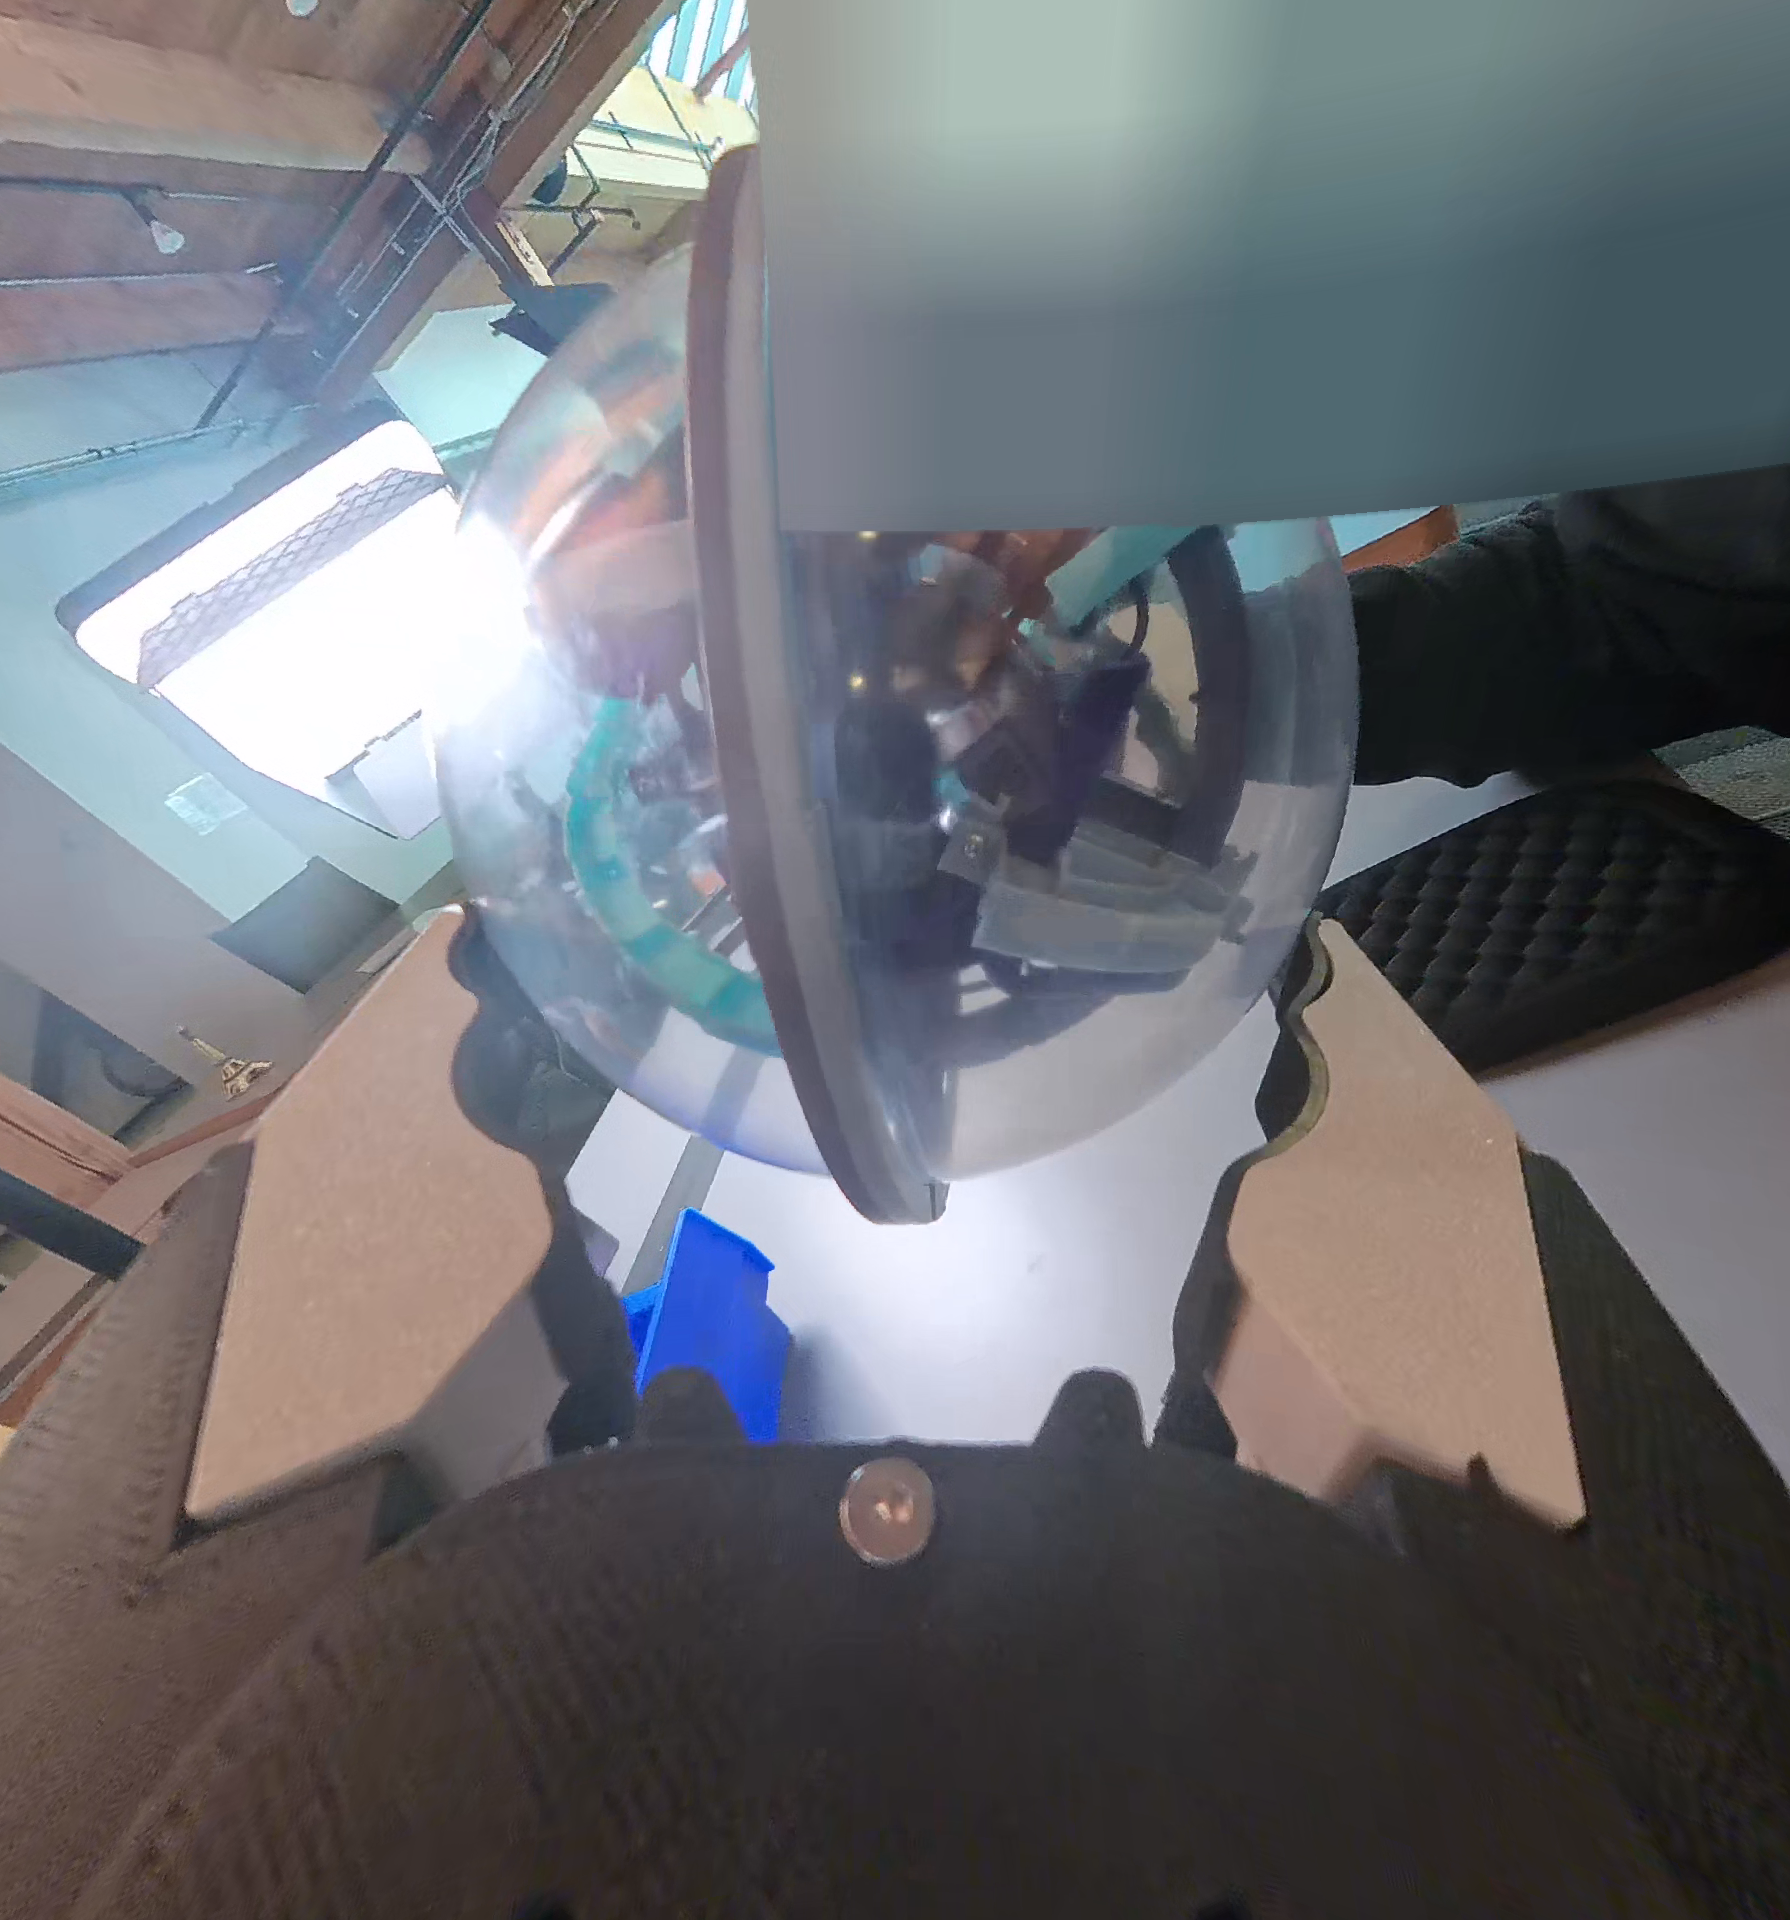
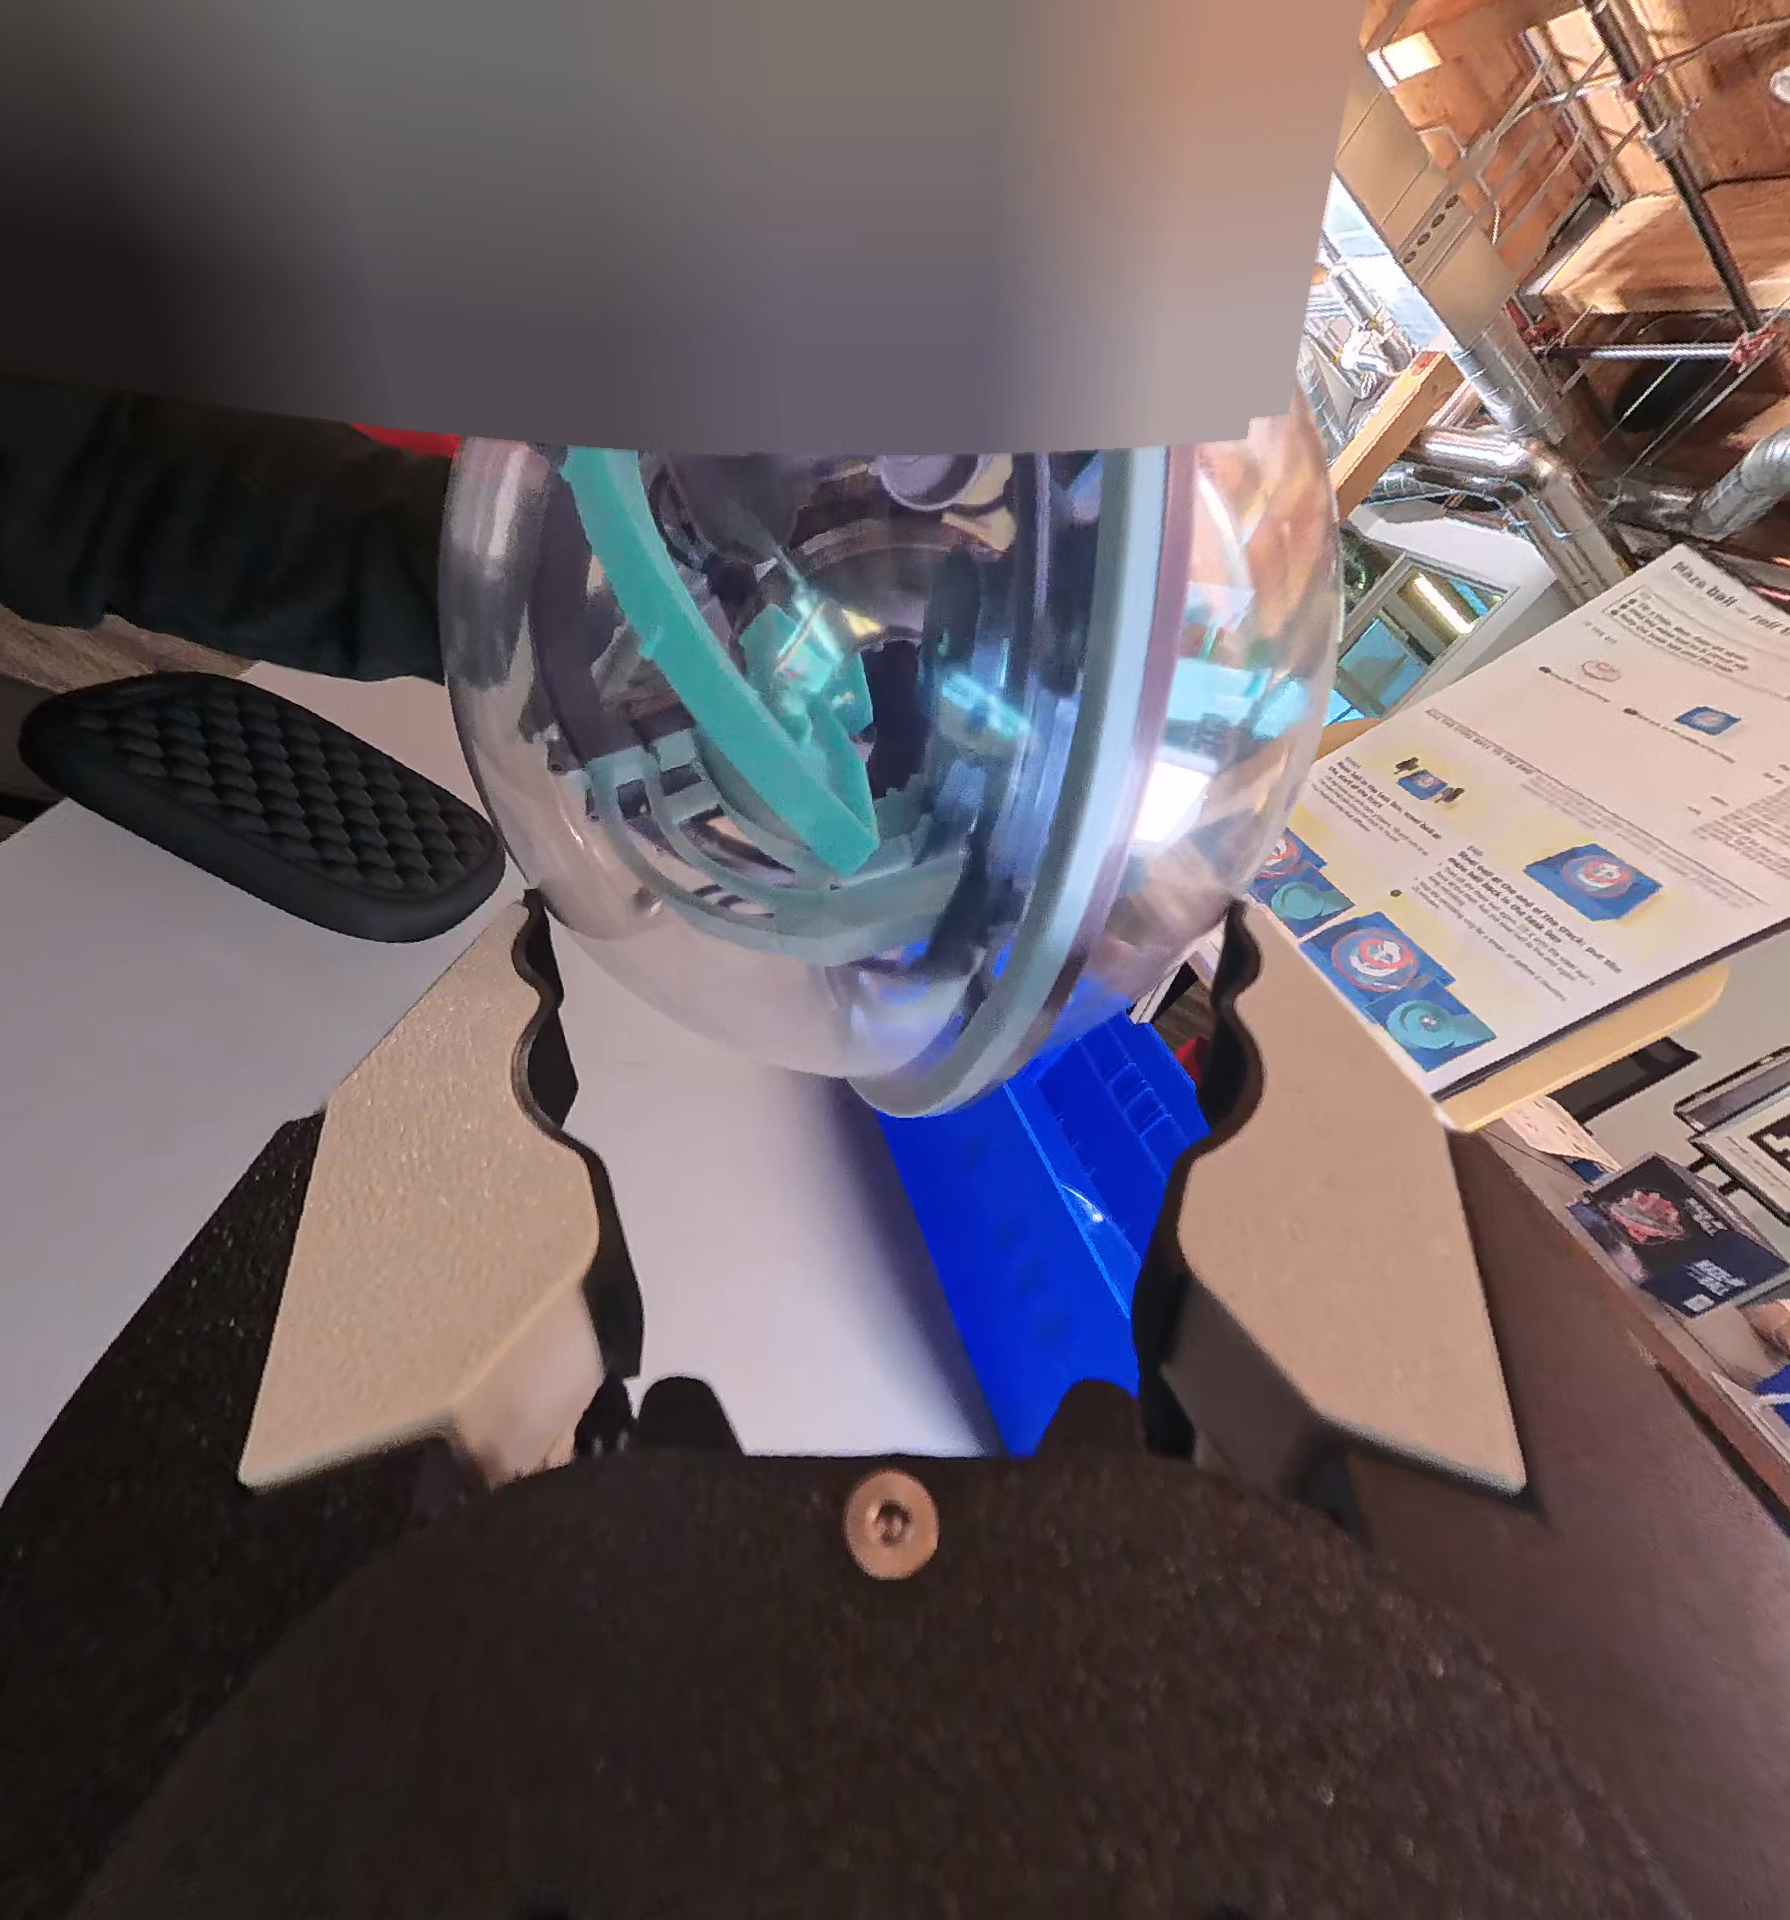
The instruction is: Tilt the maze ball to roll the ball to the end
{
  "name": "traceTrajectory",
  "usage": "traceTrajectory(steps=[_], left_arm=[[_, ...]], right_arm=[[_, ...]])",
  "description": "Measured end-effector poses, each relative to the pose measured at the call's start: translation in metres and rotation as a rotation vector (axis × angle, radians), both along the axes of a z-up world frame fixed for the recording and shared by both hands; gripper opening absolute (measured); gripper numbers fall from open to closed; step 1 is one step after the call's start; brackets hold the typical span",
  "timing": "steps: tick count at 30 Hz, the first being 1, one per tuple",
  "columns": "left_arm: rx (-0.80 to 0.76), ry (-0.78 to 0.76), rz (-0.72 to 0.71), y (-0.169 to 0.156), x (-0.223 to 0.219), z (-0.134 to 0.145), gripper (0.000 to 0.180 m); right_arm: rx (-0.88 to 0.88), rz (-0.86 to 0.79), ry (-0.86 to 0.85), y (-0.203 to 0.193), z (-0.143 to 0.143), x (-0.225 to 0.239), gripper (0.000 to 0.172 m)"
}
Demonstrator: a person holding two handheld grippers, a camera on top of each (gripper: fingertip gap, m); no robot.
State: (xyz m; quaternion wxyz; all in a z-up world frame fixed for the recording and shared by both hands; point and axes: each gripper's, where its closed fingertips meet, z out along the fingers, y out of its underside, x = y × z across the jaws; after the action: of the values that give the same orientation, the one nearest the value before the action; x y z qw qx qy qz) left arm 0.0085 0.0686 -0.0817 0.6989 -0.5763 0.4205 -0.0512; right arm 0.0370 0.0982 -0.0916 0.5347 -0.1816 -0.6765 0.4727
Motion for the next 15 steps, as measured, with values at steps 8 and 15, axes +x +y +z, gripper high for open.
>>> traceTrajectory(steps=[8, 15], left_arm=[[-0.061, -0.027, 0.014, -0.001, -0.005, -0.004, 0.144], [-0.062, -0.034, 0.013, -0.001, -0.007, -0.006, 0.144]], right_arm=[[-0.077, 0.018, -0.034, -0.001, -0.009, -0.007, 0.122], [-0.082, 0.016, -0.045, 0.0, -0.012, -0.01, 0.122]])
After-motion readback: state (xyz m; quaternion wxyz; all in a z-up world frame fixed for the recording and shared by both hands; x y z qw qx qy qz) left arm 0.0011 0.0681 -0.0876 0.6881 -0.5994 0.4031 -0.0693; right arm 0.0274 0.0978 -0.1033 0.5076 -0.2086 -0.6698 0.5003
